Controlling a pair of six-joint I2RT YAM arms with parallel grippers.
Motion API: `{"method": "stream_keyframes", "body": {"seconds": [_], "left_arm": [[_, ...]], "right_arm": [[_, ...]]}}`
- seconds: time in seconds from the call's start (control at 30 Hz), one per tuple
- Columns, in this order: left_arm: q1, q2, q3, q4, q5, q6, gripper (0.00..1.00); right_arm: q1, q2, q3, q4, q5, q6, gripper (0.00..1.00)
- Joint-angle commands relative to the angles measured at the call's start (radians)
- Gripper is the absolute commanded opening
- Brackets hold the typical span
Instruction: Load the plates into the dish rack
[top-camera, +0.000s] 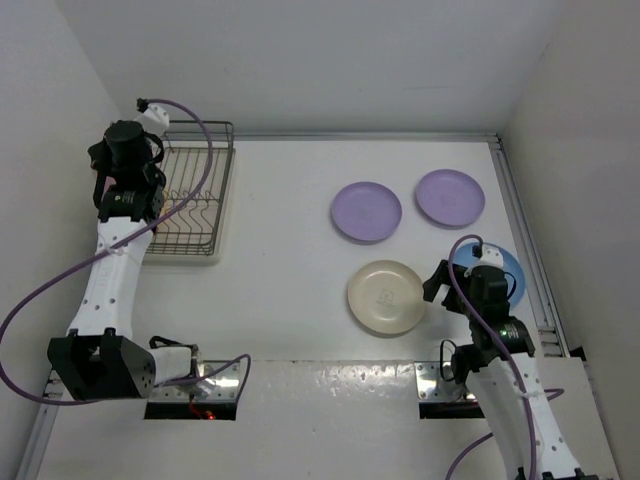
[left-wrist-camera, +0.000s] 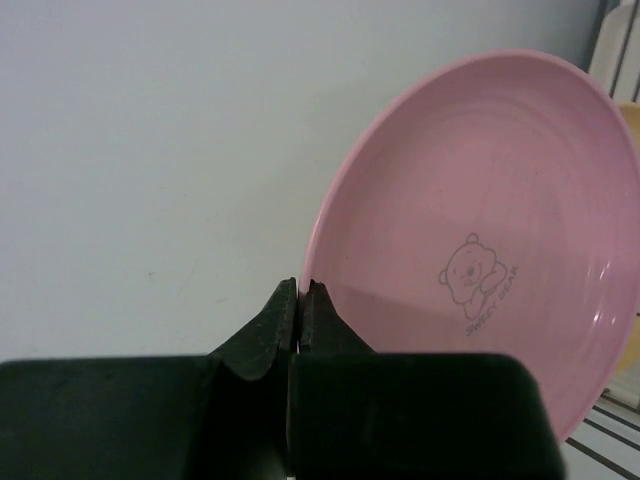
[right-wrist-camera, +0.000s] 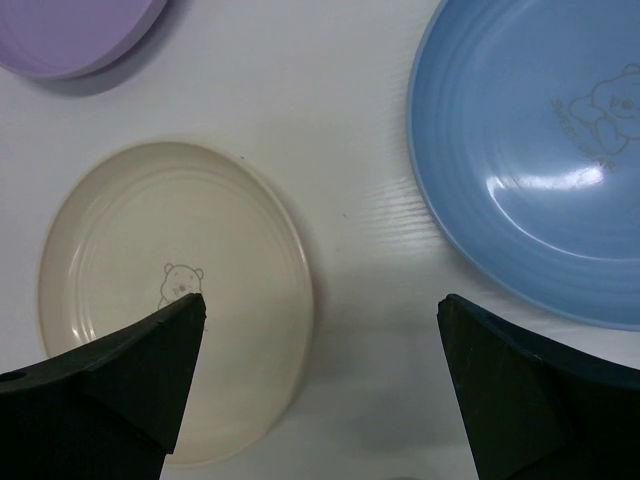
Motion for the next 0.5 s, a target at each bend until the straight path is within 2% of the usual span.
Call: {"method": "stream_keyframes", "body": {"seconds": [0.0, 0.13, 0.23, 0.3, 0.47], "left_arm": [[-0.038, -0.053, -0.056, 0.270, -0.084, 0.129, 0.00], [-0.078, -0.053, -0.185, 0.452, -0.118, 0.333, 0.00], [-0.078, -0.053, -0.225, 0.540, -0.127, 0.386, 0.00], [-0.087, -0.043, -0.237, 0.540, -0.127, 0.386, 0.00], [-0.087, -0.043, -0.373, 0.741, -0.080, 0.481, 0.00]], "right_arm": [[-0.004, 0.004, 0.006, 0.031, 0.006, -0.004, 0.99], [-0.004, 0.060, 0.010, 0.034, -0.017, -0.009, 0.99], [-0.004, 0.105, 0.012, 0.034, -0.027, -0.007, 0.99], [-0.003, 0.131, 0.019, 0.034, -0.037, -0.010, 0.99], [-0.003, 0.163, 0.039, 0.014, -0.054, -0.014, 0.99]]}}
